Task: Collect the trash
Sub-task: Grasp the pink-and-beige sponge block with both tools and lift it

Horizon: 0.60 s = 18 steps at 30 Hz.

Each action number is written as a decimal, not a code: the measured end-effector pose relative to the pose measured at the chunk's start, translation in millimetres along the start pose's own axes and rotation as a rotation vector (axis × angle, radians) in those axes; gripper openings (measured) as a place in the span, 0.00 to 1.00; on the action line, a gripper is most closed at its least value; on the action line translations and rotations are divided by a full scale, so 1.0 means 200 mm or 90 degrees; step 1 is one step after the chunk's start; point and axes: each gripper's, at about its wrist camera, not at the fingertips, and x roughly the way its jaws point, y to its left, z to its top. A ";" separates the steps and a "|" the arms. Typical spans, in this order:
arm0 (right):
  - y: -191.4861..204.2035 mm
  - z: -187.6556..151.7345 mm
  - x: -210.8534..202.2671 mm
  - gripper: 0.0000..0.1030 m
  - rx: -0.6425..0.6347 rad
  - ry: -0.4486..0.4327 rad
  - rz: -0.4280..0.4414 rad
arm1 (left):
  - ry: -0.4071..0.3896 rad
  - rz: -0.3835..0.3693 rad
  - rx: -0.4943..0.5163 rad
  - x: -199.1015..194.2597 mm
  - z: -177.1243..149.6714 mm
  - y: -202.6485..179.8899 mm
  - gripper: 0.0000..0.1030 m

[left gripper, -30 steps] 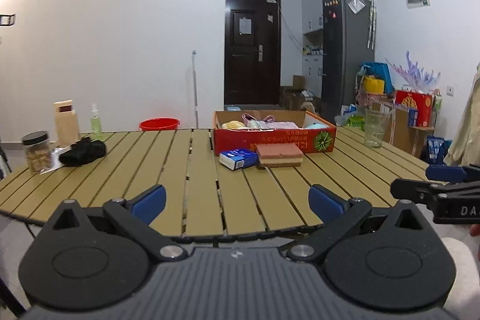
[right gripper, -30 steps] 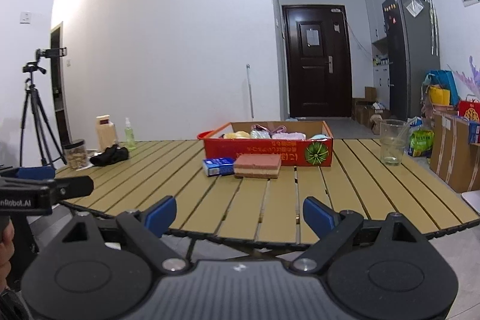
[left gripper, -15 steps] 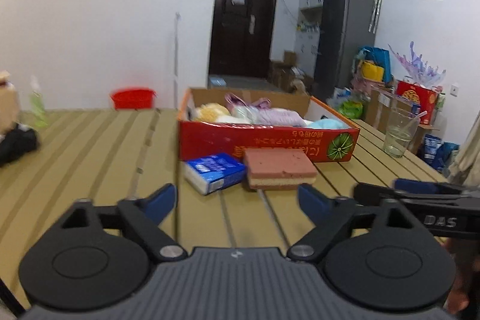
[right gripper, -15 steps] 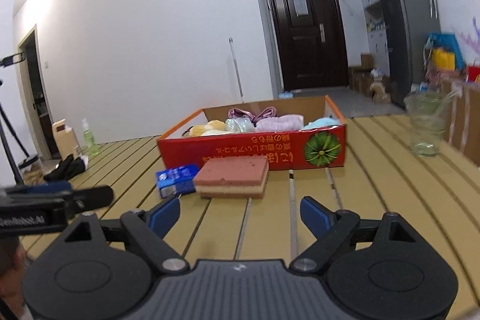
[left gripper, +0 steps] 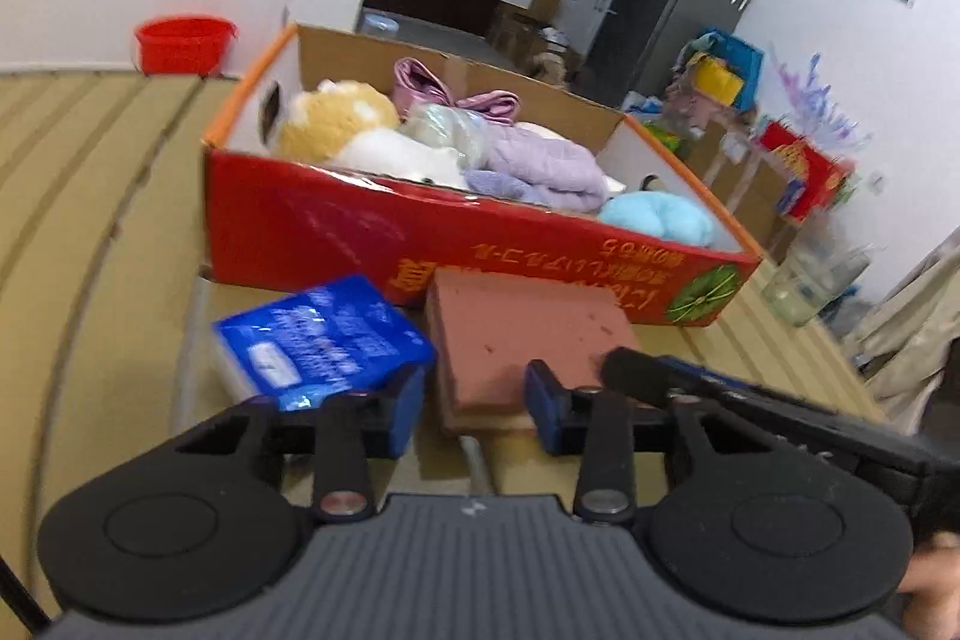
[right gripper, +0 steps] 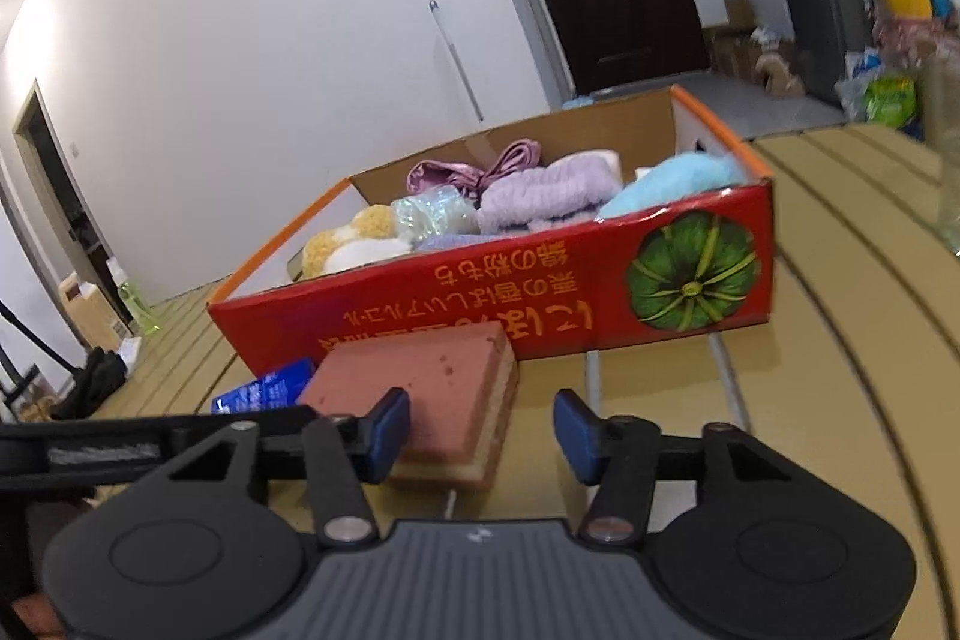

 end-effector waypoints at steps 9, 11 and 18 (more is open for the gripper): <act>0.00 0.01 0.02 0.29 0.032 0.010 0.038 | -0.013 -0.005 0.004 -0.04 -0.03 -0.04 0.26; 0.02 0.00 -0.02 0.29 0.026 0.004 0.036 | -0.028 0.002 0.021 -0.10 -0.05 -0.09 0.26; 0.12 -0.07 -0.38 0.29 -0.003 -0.038 0.033 | -0.064 0.000 0.048 -0.43 -0.20 -0.26 0.26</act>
